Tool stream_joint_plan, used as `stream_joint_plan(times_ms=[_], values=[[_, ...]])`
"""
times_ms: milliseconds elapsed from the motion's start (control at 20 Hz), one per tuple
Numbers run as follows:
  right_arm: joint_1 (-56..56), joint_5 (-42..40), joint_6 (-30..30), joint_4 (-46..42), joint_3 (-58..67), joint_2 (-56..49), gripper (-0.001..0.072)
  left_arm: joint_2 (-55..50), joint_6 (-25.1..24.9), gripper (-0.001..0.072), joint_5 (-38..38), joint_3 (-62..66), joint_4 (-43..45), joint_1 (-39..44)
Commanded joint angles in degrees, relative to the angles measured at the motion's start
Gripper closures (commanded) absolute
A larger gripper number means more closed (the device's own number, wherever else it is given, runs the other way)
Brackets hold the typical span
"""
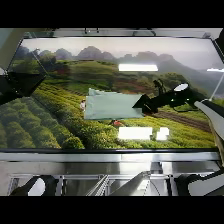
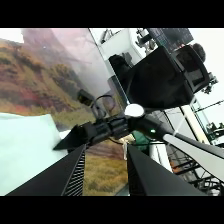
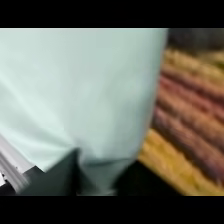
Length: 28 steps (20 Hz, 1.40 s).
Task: Fold the shirts.
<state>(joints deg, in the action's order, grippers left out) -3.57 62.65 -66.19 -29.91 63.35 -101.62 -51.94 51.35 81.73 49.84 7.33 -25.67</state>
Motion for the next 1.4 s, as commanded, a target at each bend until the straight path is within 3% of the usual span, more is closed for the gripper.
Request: stream_joint_plan(times_ms=[0, 150, 250, 450, 550, 700, 850, 950, 1150, 1350], values=[[-3.1, 0.5, 8.4, 15.6, 0.2, -1.6, 0.0679, 0.0, 0.2, 0.0428, 1.4, 0.0, 0.0, 0.0], [-1.0, 3.2, 8.9, 17.6, 3.0, 2.6, 0.069, 0.0, 0.2, 0.0428, 1.9, 0.0, 0.0, 0.0], [4.4, 3.7, 3.1, 13.5, 8.3, 8.3, 0.0691, 0.0, 0.1, 0.0428, 1.9, 0.0, 0.0, 0.0], [22.4, 4.4, -20.2, -4.0, 23.1, 18.5, 0.069, 0.0, 0.1, 0.0428, 1.9, 0.0, 0.2, 0.0], [33.2, 9.1, -33.9, -12.7, 27.1, 23.3, 0.0691, 0.0, 0.1, 0.0429, 1.9, 0.0, 0.2, 0.0], [46.9, 20.2, -45.4, -28.0, 27.3, 30.7, 0.0691, 0.0, 0.1, 0.0429, 1.9, 0.0, 0.6, 0.0], [57.2, 33.9, -46.1, -48.3, 27.3, 34.9, 0.0691, 0.0, 0.1, 0.0429, 1.9, 0.0, 0.7, 0.0], [60.6, 42.0, -41.7, -62.0, 26.2, 34.9, 0.069, 0.0, 0.1, 0.0429, 1.9, 0.0, 0.7, 0.1], [62.9, 41.6, -36.1, -76.4, 17.6, 35.2, 0.069, 0.0, 0.1, 0.0429, 2.2, 0.0, 0.7, 0.1], [62.9, 36.6, -35.7, -78.8, 10.0, 34.7, 0.069, 0.0, 0.1, 0.0429, 3.0, 0.0, 0.7, 0.1]])
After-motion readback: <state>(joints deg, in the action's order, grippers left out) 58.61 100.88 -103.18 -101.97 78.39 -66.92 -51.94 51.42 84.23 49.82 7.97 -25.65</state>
